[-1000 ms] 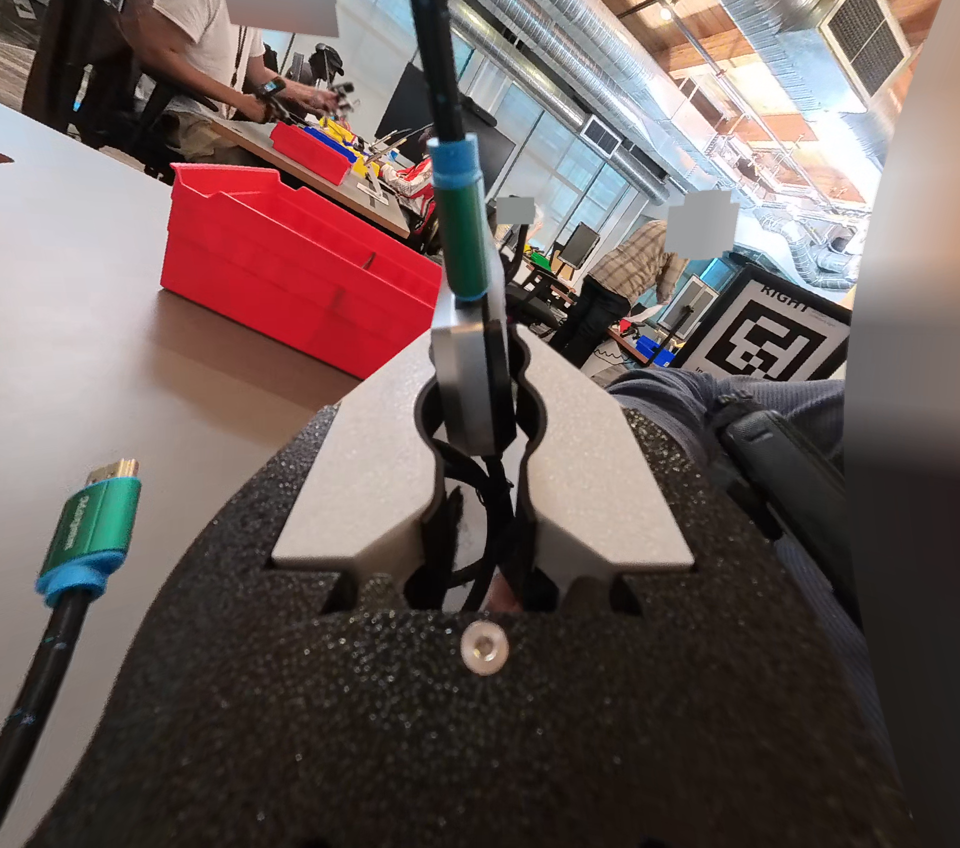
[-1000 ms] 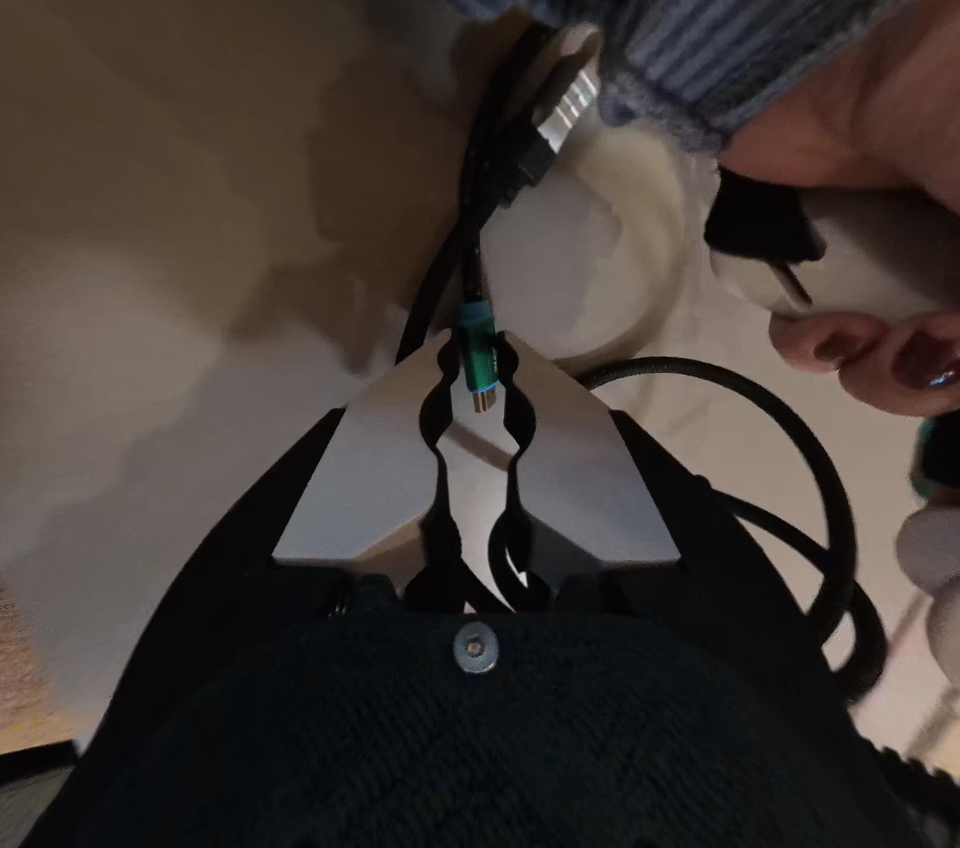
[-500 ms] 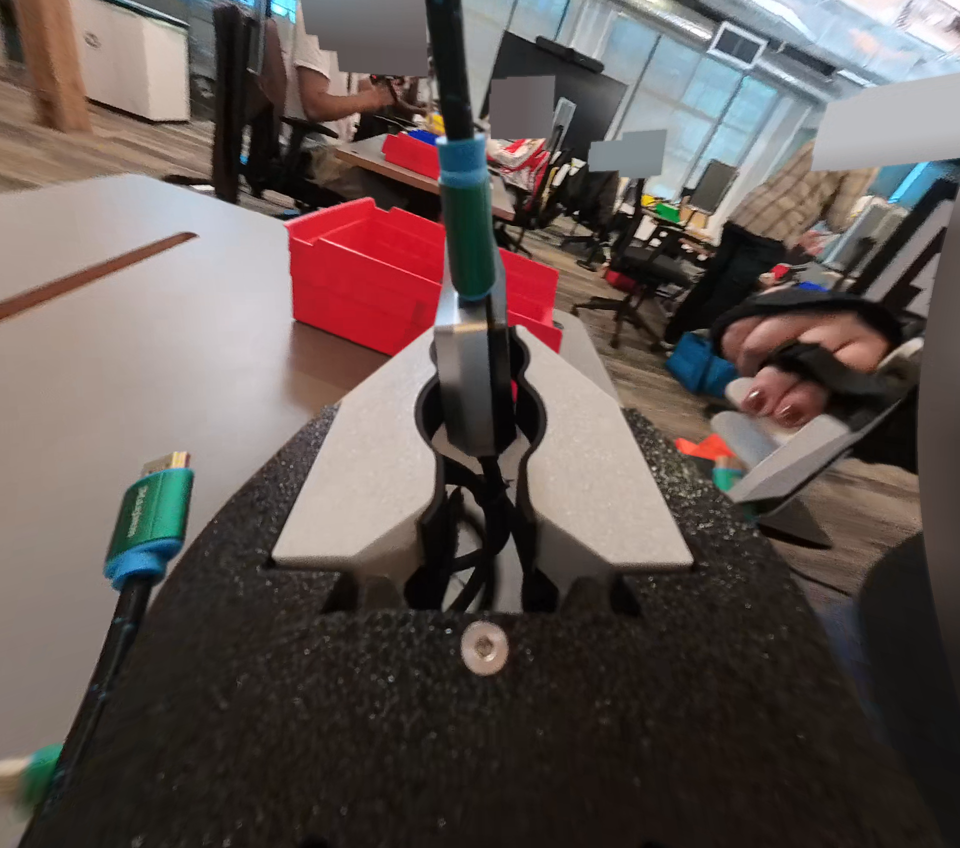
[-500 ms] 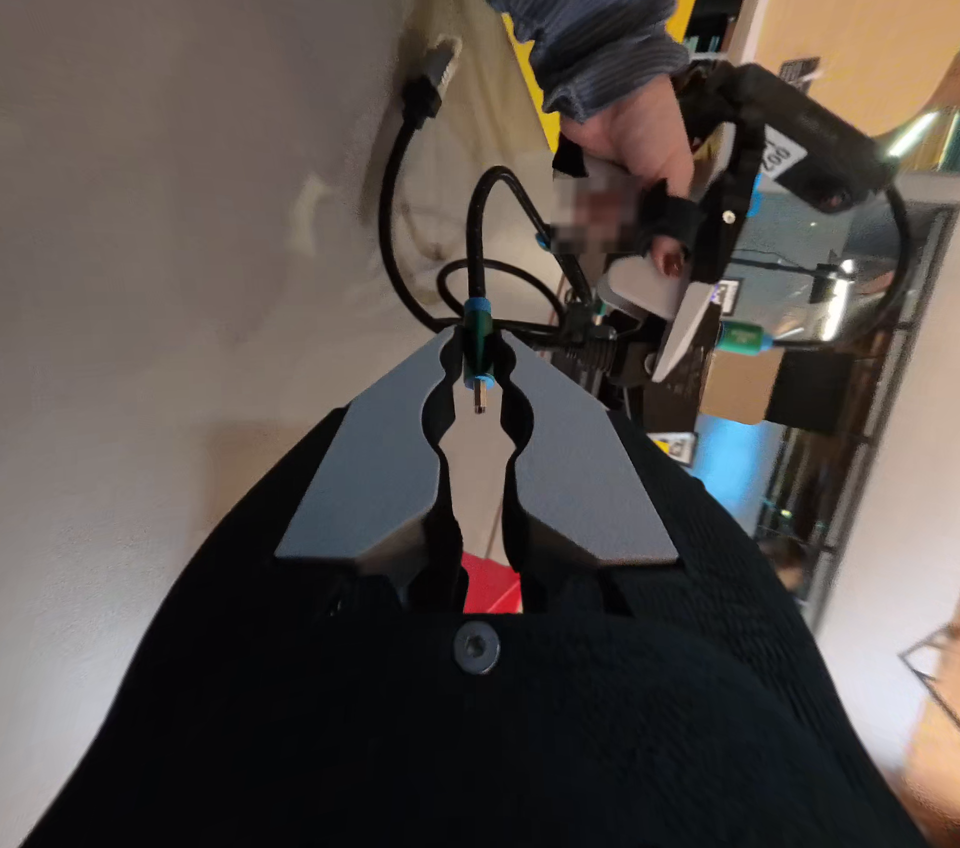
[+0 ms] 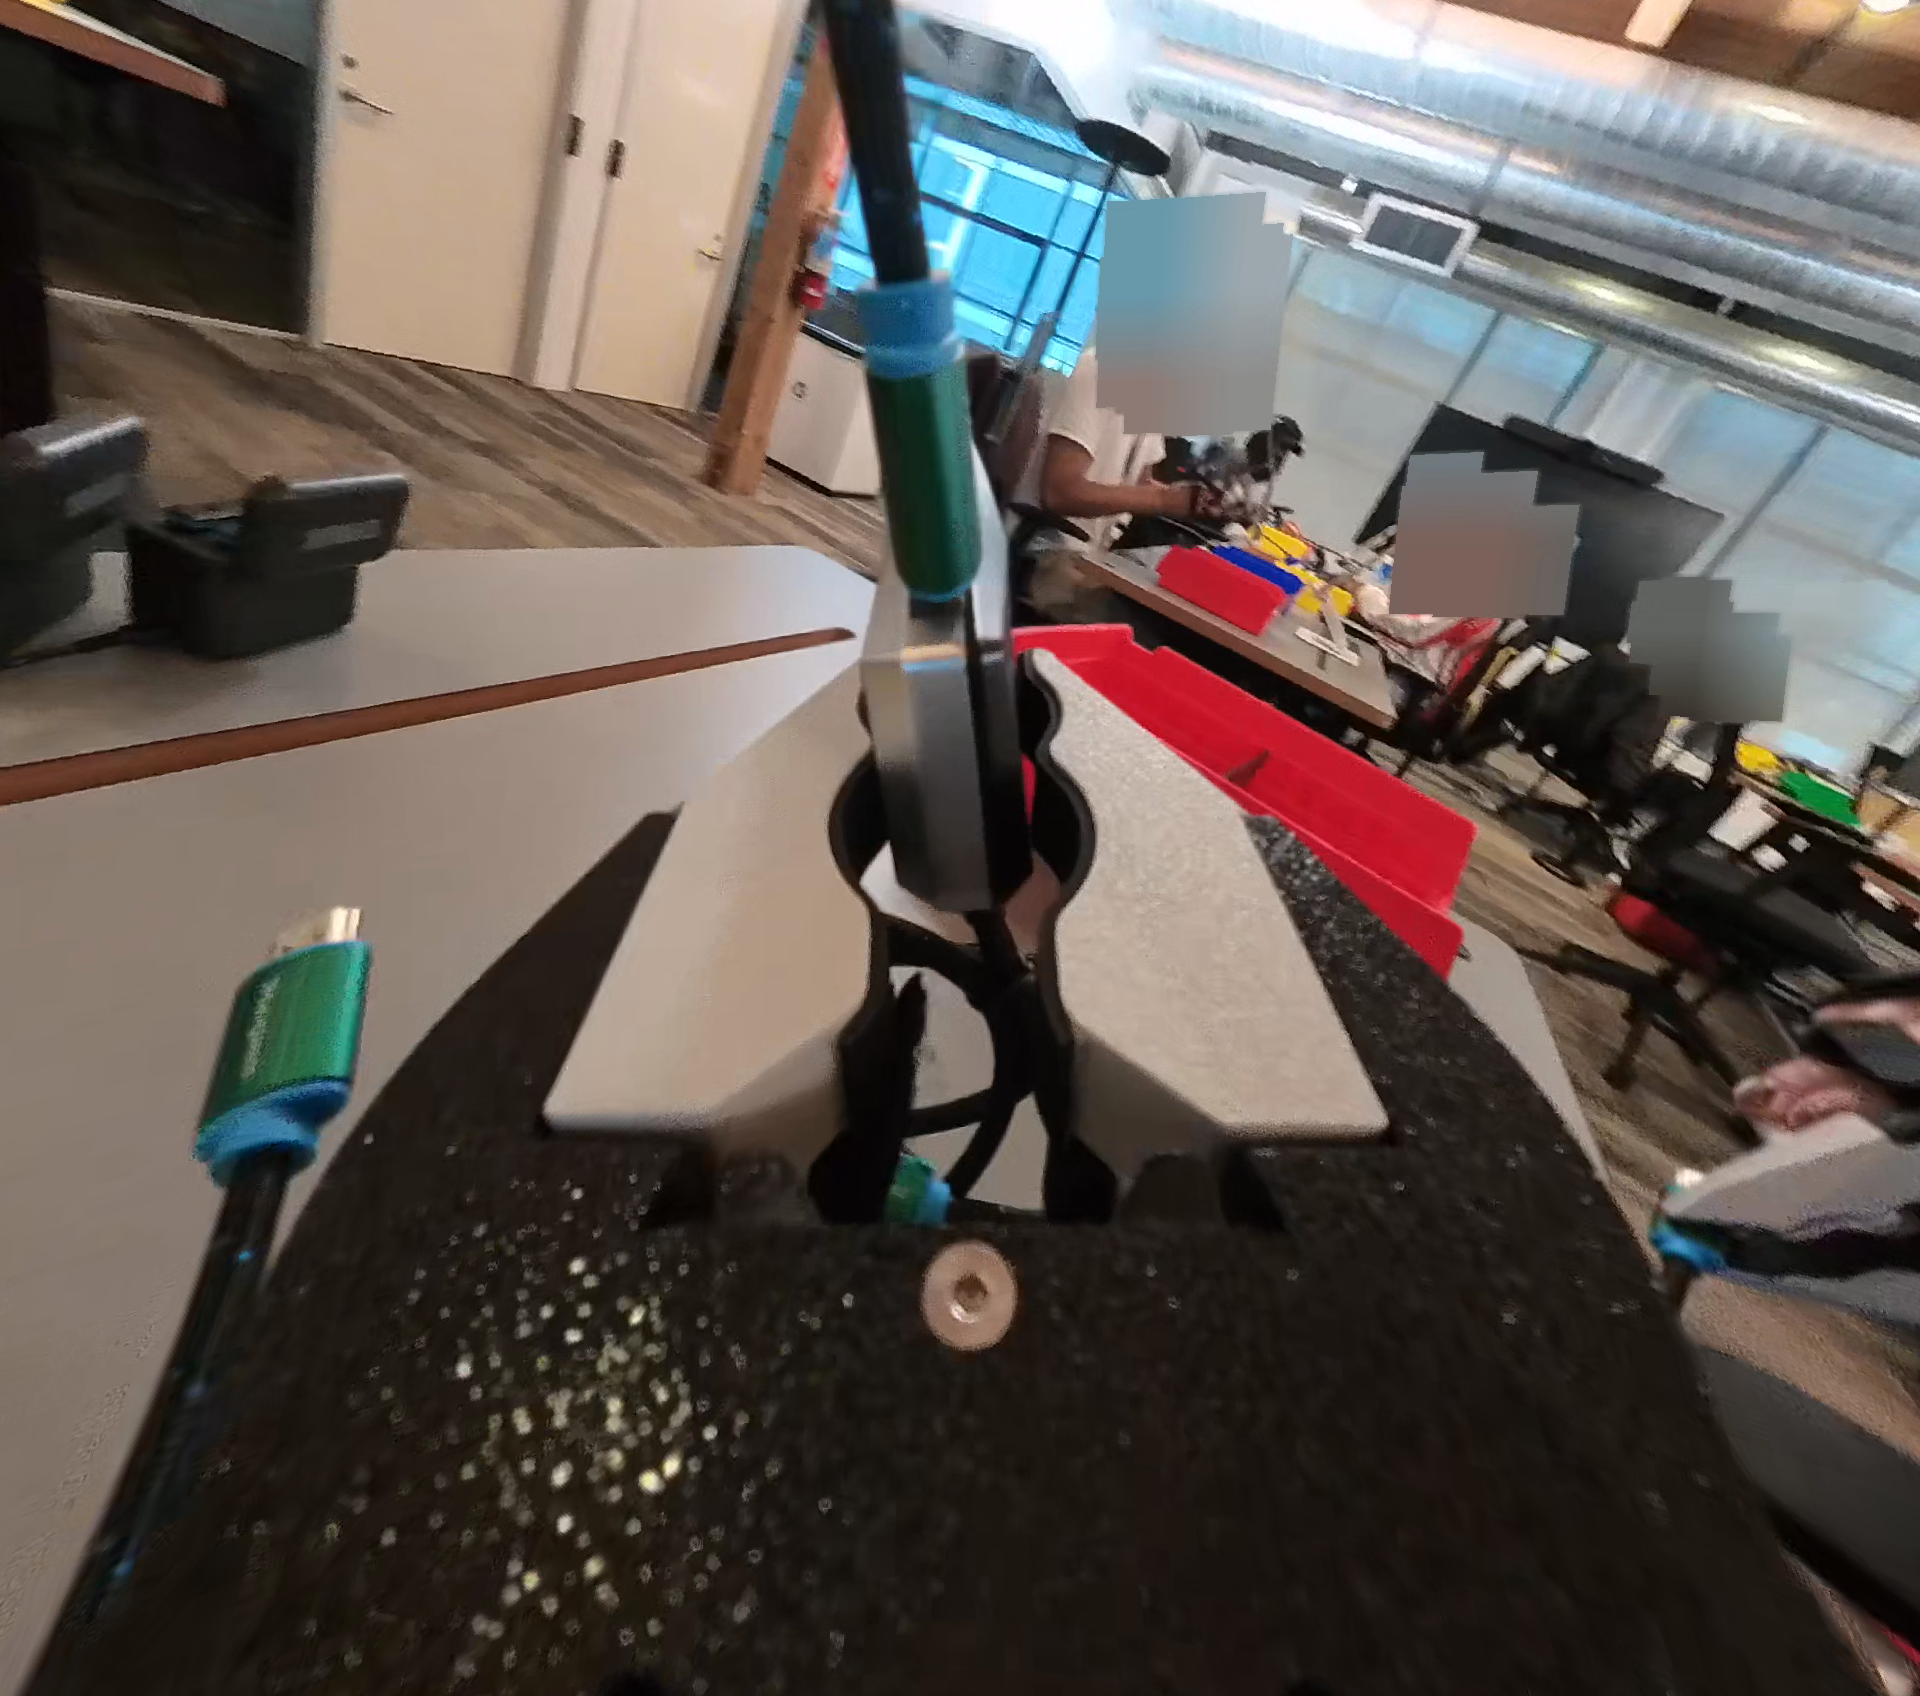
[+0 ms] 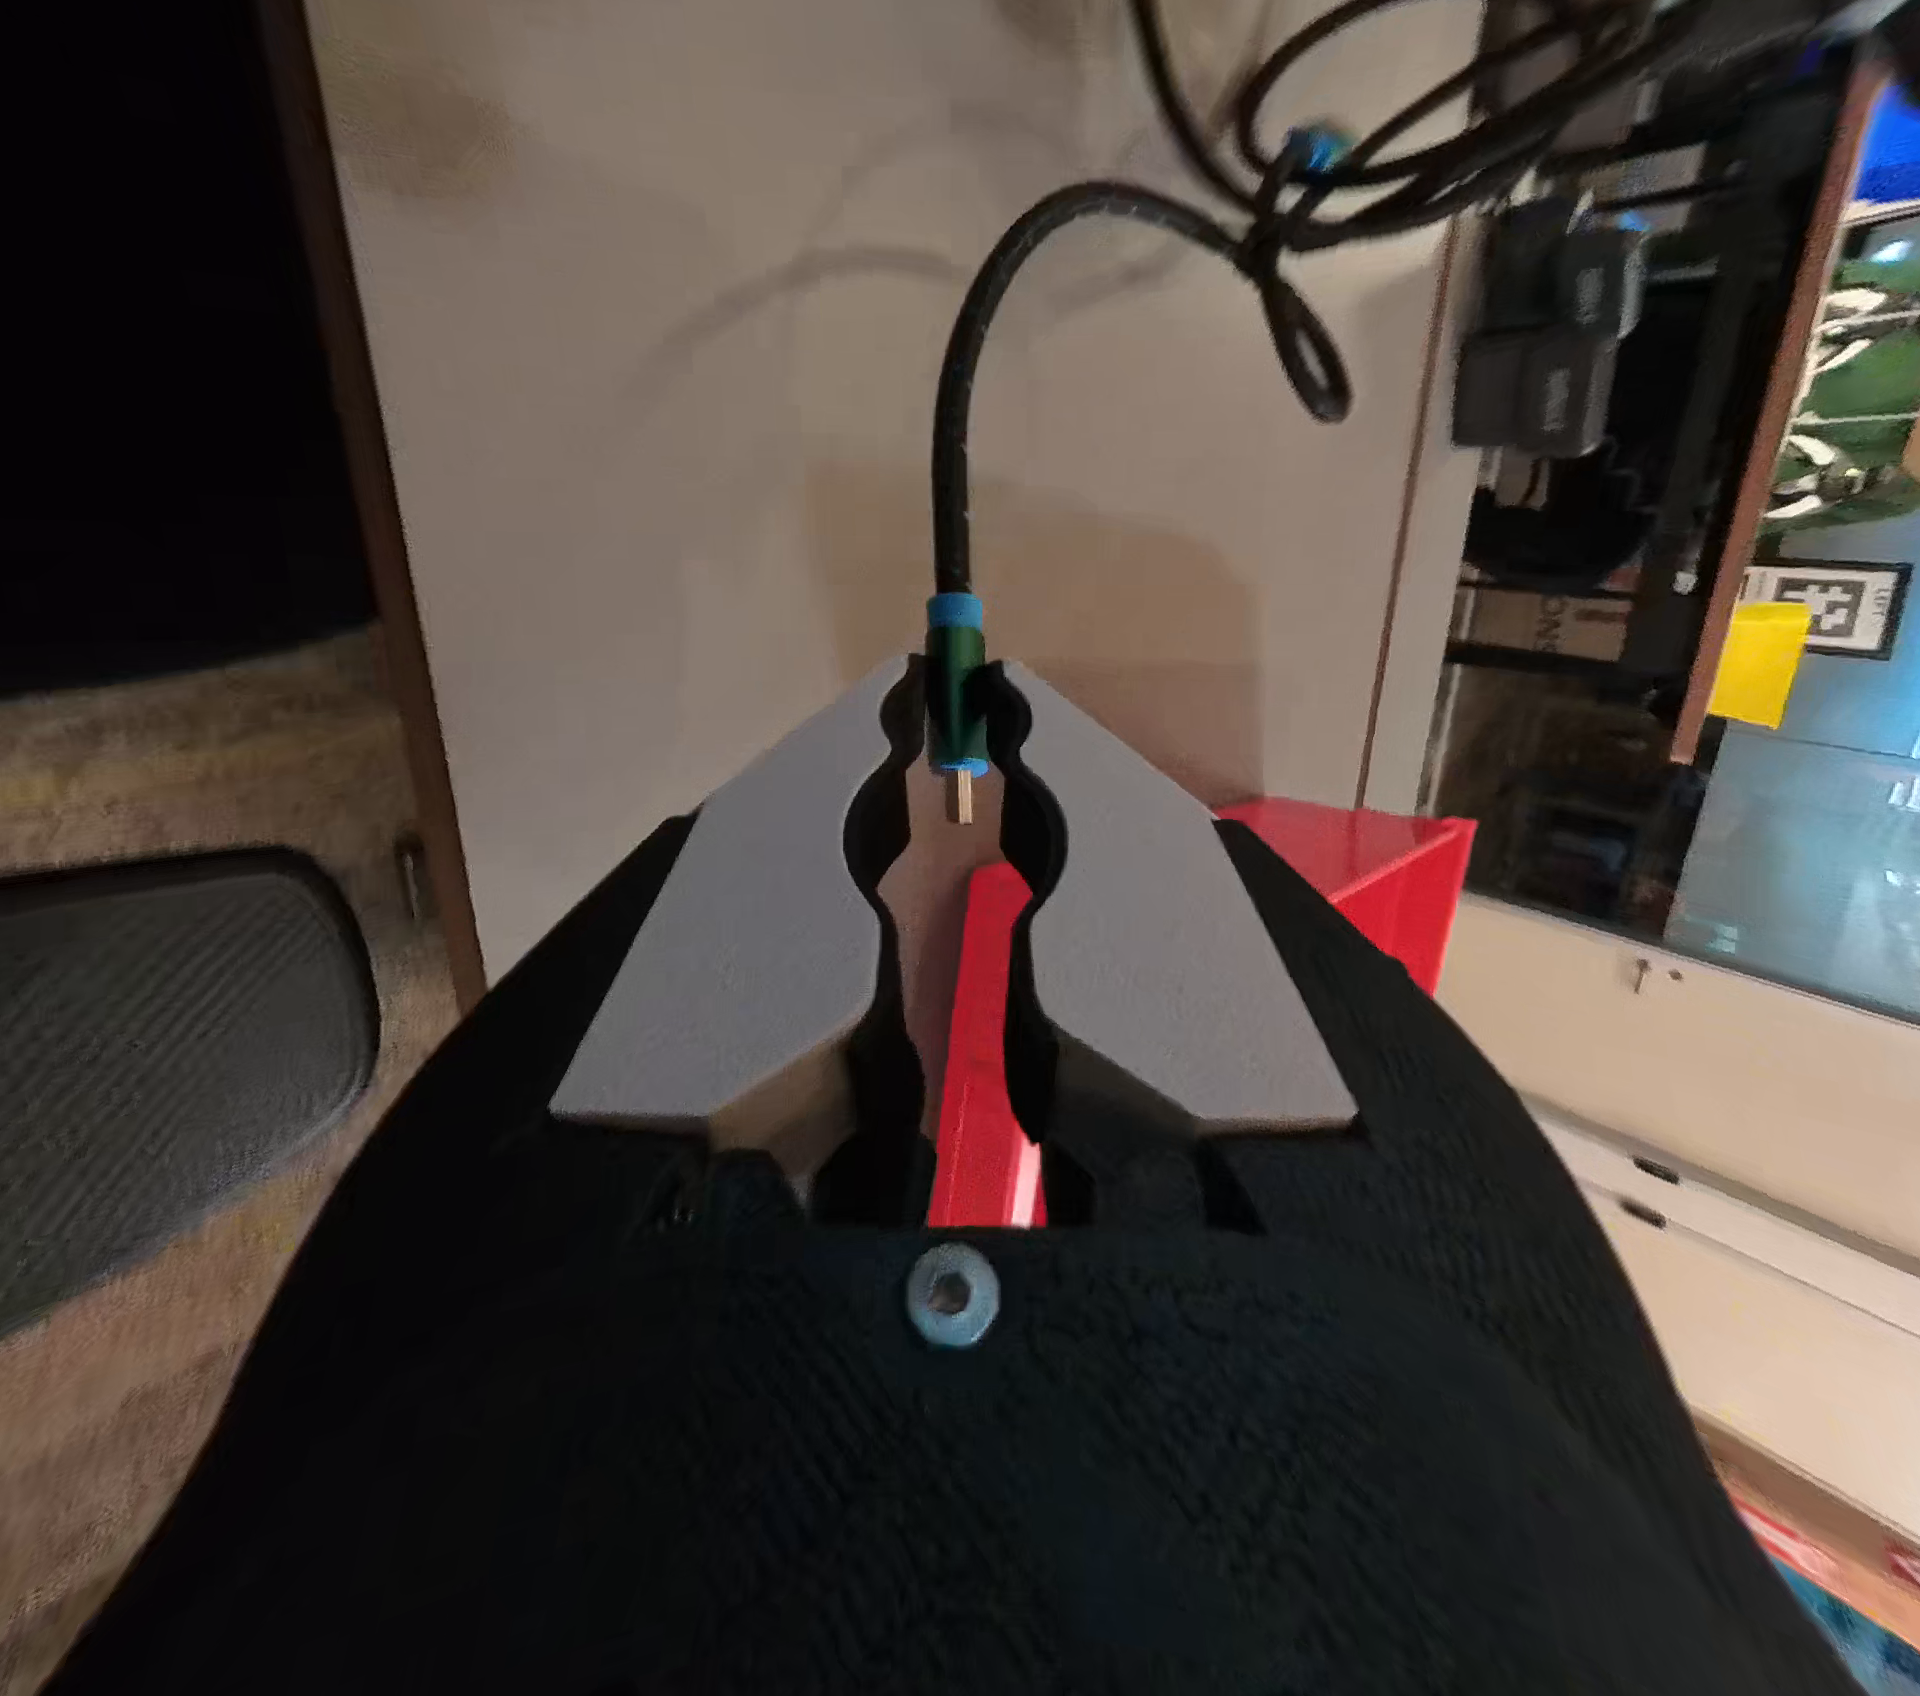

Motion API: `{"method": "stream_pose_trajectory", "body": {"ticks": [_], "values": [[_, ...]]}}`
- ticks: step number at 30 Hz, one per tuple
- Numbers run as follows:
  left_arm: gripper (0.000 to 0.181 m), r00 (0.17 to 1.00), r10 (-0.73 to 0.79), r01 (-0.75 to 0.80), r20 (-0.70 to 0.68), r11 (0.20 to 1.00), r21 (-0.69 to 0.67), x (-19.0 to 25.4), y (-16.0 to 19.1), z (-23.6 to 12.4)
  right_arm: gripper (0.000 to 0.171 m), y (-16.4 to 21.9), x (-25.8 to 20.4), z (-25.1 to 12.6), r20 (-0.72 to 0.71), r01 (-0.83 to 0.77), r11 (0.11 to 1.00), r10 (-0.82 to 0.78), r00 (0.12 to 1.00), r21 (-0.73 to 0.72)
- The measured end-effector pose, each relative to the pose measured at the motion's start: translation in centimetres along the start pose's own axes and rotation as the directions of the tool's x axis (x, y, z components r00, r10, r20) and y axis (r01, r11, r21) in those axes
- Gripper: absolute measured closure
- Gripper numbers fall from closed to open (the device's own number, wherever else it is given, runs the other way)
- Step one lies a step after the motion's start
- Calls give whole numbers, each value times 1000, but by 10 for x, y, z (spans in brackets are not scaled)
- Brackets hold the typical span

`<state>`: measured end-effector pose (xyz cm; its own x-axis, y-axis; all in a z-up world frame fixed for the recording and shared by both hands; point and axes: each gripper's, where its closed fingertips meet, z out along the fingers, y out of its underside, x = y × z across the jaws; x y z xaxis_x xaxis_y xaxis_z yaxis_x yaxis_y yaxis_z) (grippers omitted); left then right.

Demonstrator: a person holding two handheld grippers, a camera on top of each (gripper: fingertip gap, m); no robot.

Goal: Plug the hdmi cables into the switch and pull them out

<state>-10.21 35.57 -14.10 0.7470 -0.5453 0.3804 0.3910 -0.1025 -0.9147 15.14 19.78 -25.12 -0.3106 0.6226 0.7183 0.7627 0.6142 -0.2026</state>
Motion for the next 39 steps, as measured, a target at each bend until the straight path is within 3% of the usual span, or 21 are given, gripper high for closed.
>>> {"method": "stream_pose_trajectory", "body": {"ticks": [7, 11, 16, 18, 20, 23, 26, 29, 32, 35, 39], "values": [[163, 981, -3, -24, 194, 990, 137, -34, -15, -18, 161, 37, -16, 0, 49, 46, 995, -42, 998, -83], [162, 985, -56, 29, 161, 986, 165, -37, -16, -20, 161, 50, -18, 5, 52, 44, 993, -38, 998, -112], [162, 992, -29, 9, 122, 987, 158, -31, -12, -17, 160, 65, -32, 14, 164, -79, 986, 103, 981, -149], [162, 993, -10, -9, 117, 987, 158, -29, -11, -16, 142, 61, -27, 11, 202, -220, 965, 246, 948, -143], [162, 994, 10, -27, 113, 988, 150, -28, -9, -14, 133, 51, -4, 9, 195, -396, 911, 411, 890, -114], [162, 995, 30, -43, 90, 988, 147, -24, -7, -12, 135, 19, 41, 22, 186, -647, 763, 637, 748, -15], [162, 997, 46, -54, 59, 989, 139, -19, -3, -9, 132, -36, 61, 54, 402, -812, 582, 736, 545, 35], [162, 998, 64, -66, 26, 990, 128, -14, 2, -6, 125, -66, 71, 101, 496, -840, 543, 733, 465, -15], [162, 997, 84, -83, 0, 989, 124, -10, 5, -5, 122, -72, 65, 151, 524, -823, 542, 757, 391, -169], [162, 996, 91, -89, -14, 988, 122, -9, 6, -5, 119, -82, 49, 173, 600, -795, 500, 768, 225, -342], [162, 996, 82, -78, -23, 989, 122, -10, 5, -6, 127, -86, 55, 183, 605, -792, 475, 777, 174, -383]]}}
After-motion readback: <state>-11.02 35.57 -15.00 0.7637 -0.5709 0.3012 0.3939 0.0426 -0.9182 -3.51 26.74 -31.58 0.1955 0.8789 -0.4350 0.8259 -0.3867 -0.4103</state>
